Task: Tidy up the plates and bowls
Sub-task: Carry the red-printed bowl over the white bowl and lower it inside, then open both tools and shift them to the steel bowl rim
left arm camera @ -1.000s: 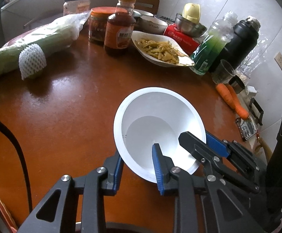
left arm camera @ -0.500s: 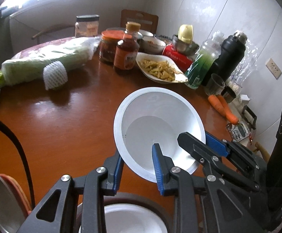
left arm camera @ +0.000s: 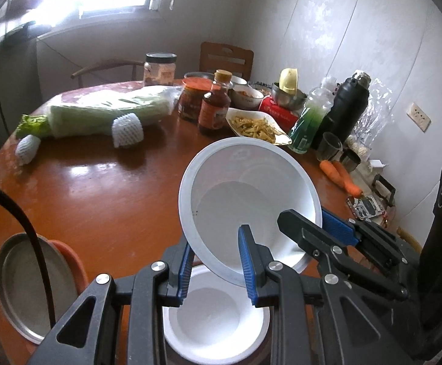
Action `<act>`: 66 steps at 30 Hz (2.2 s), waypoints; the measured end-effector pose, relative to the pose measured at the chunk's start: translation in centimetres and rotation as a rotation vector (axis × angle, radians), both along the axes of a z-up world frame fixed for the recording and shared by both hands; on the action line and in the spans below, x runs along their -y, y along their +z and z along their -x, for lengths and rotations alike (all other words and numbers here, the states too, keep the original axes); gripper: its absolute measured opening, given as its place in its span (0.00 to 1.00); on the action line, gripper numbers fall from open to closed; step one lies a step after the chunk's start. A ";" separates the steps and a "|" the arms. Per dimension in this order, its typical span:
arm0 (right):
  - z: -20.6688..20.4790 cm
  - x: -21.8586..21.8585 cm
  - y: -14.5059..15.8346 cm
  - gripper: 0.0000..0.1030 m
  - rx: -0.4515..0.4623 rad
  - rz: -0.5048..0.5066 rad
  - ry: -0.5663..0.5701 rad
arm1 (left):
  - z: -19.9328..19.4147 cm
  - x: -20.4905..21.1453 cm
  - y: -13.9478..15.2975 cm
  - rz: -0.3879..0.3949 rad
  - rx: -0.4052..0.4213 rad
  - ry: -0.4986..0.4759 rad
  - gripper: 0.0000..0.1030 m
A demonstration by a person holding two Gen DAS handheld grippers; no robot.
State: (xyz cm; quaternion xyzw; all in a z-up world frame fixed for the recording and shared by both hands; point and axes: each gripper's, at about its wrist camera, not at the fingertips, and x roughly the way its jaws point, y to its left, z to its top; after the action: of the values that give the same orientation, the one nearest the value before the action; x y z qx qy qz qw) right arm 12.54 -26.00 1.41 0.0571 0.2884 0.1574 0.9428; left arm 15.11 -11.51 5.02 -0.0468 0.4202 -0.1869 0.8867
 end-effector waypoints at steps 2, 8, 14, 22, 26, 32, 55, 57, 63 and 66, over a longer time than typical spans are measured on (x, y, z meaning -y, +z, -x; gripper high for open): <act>0.8 -0.5 0.3 0.27 0.009 0.005 0.007 | 0.9 -0.5 0.3 0.003 0.006 0.005 0.27; 3.5 -1.9 1.2 0.28 0.014 0.005 0.036 | 3.6 -1.9 0.9 0.007 0.019 0.021 0.27; 5.6 -3.1 1.8 0.28 0.019 0.015 0.067 | 5.5 -3.3 1.0 0.013 0.025 0.035 0.27; 6.8 -3.5 0.8 0.28 -0.010 0.026 0.088 | 6.5 -3.4 -0.6 0.006 -0.017 0.032 0.27; 6.9 -3.3 0.3 0.28 -0.021 0.030 0.088 | 6.7 -3.1 -1.3 0.000 -0.024 0.034 0.27; 6.8 -2.9 -0.6 0.28 -0.044 0.023 0.088 | 6.7 -2.6 -2.1 -0.021 -0.039 0.039 0.27; 5.9 -3.4 -3.7 0.28 -0.128 0.043 0.100 | 6.6 -1.8 -5.0 -0.088 -0.081 0.073 0.27; 5.9 -3.5 -3.9 0.28 -0.131 0.047 0.101 | 6.6 -1.8 -5.2 -0.097 -0.080 0.077 0.27; 5.8 -3.6 -4.4 0.28 -0.143 0.050 0.103 | 6.6 -1.7 -5.5 -0.103 -0.084 0.079 0.27; 5.8 -3.5 -4.5 0.28 -0.145 0.051 0.102 | 6.6 -1.7 -5.5 -0.104 -0.085 0.080 0.27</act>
State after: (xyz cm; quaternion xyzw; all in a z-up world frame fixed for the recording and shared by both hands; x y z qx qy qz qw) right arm 6.79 -22.47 -3.09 0.0298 0.3624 0.1934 0.9112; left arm 8.56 -9.85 -0.46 -0.0251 0.4644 -0.1271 0.8761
